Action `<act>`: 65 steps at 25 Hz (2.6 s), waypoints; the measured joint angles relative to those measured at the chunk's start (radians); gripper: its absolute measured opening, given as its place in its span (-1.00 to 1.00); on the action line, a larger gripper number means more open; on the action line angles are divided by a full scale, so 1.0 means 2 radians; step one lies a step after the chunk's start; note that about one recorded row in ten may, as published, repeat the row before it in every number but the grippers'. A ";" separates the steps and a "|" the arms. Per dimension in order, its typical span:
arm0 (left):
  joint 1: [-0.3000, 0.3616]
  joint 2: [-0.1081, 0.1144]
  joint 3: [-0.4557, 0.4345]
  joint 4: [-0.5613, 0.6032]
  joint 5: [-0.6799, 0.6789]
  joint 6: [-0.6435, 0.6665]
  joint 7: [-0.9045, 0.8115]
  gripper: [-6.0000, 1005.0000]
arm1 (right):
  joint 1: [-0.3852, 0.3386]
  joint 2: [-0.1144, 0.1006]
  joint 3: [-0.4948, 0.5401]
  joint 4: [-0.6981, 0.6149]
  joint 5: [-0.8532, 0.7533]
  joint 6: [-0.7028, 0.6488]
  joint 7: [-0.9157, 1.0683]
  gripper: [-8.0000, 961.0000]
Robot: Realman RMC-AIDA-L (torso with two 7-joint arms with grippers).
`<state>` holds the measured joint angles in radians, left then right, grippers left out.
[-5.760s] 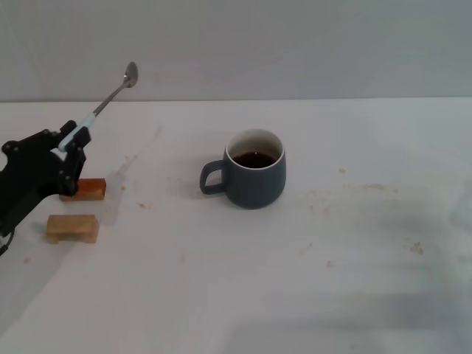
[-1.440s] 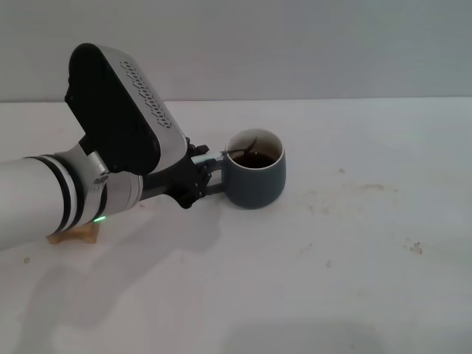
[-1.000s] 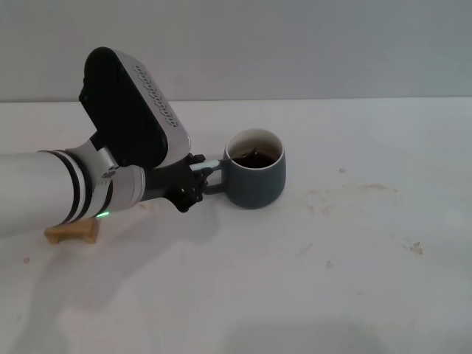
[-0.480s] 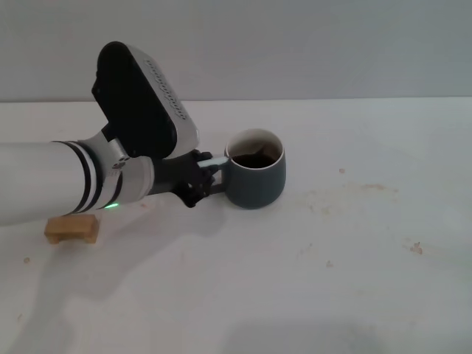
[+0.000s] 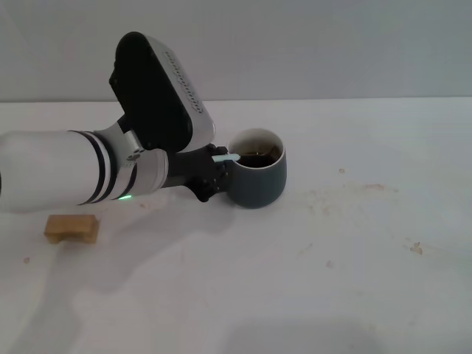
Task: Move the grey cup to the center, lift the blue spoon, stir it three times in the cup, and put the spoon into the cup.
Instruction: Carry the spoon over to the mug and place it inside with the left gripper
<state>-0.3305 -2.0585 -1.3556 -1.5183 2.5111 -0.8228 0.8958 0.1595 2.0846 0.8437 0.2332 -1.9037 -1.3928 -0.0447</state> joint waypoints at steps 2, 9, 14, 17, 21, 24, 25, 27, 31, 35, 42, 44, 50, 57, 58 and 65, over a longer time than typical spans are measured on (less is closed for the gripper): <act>-0.003 0.000 0.001 0.001 0.000 -0.004 0.000 -0.71 | 0.000 0.000 0.000 0.000 0.000 0.000 0.000 -0.99; -0.001 0.000 0.002 -0.025 0.003 -0.038 0.000 -0.71 | -0.001 0.000 -0.001 0.000 0.000 0.000 0.000 -0.99; 0.005 0.000 -0.005 -0.030 0.005 -0.054 -0.003 -0.71 | -0.001 0.001 -0.001 -0.001 0.000 0.001 0.000 -0.99; 0.008 0.000 -0.011 -0.030 0.014 -0.054 -0.004 -0.71 | -0.002 0.001 -0.001 -0.001 0.000 0.004 0.000 -0.99; 0.007 0.000 -0.021 -0.026 0.017 -0.052 -0.004 -0.71 | -0.002 0.001 -0.001 0.000 0.000 0.004 0.000 -0.99; 0.006 0.000 -0.025 -0.025 0.018 -0.052 -0.004 -0.71 | -0.002 0.001 -0.001 0.000 0.000 0.004 0.000 -0.99; 0.004 0.000 -0.027 -0.024 0.018 -0.051 -0.003 -0.71 | -0.002 0.001 -0.001 0.000 0.000 0.004 0.000 -0.99; -0.003 0.000 -0.029 -0.021 0.018 -0.045 -0.001 -0.71 | -0.002 0.001 -0.003 0.000 0.000 0.004 0.000 -0.99; -0.017 0.000 -0.024 -0.011 0.018 -0.039 0.000 -0.71 | -0.002 0.001 -0.008 0.000 0.000 0.004 0.000 -0.99; -0.022 -0.001 -0.018 -0.010 0.017 -0.038 0.000 -0.71 | -0.001 0.001 -0.008 0.000 0.000 0.004 0.000 -0.99; -0.014 -0.002 -0.005 -0.027 0.017 -0.042 0.000 -0.71 | -0.004 0.001 -0.008 0.000 0.000 0.005 0.000 -0.99; -0.010 -0.002 -0.004 -0.033 0.017 -0.044 -0.001 -0.71 | -0.004 0.001 -0.008 0.000 0.000 0.005 0.000 -0.99; 0.006 -0.001 -0.004 -0.059 0.023 -0.059 -0.002 -0.71 | -0.002 0.001 -0.013 0.001 0.000 0.005 0.000 -0.99; 0.018 -0.001 -0.006 -0.073 0.041 -0.075 -0.010 -0.71 | -0.001 0.001 -0.014 0.005 -0.001 0.004 0.000 -0.99; 0.018 -0.001 -0.006 -0.073 0.041 -0.075 -0.010 -0.71 | -0.001 0.001 -0.014 0.005 -0.001 0.004 0.000 -0.99; 0.019 -0.001 -0.020 -0.065 0.042 -0.074 -0.011 -0.71 | -0.003 0.001 -0.017 0.008 -0.001 0.003 0.000 -0.99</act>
<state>-0.2915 -2.0604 -1.3948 -1.6476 2.5947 -0.9705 0.8735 0.1541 2.0862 0.8090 0.2484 -1.9052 -1.3874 -0.0445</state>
